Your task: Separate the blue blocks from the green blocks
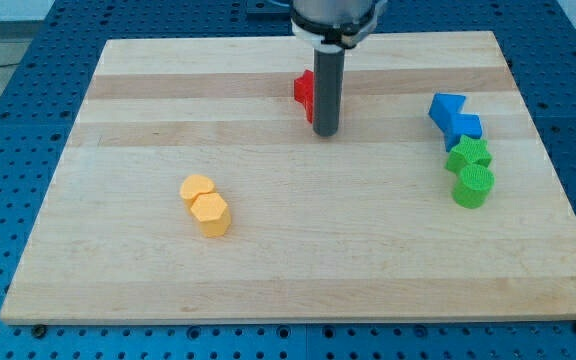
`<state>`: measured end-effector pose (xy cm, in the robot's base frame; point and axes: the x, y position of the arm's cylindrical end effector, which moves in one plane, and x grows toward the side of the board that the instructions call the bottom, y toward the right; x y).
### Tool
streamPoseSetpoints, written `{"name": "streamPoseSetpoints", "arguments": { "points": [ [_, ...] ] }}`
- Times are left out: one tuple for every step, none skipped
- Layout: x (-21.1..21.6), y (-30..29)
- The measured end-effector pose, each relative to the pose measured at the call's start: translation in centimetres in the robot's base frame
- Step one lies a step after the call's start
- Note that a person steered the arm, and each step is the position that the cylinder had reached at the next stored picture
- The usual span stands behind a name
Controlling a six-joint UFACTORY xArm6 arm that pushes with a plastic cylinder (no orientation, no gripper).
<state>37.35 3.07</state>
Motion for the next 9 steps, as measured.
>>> {"name": "streamPoseSetpoints", "arguments": {
  "points": [
    [-2.2,0.0],
    [-3.1,0.7],
    [-3.1,5.1],
    [-3.9,8.8],
    [-5.7,12.7],
    [-5.8,18.7],
    [-5.4,24.2],
    [-2.0,26.0],
    [2.7,25.2]
  ]
}}
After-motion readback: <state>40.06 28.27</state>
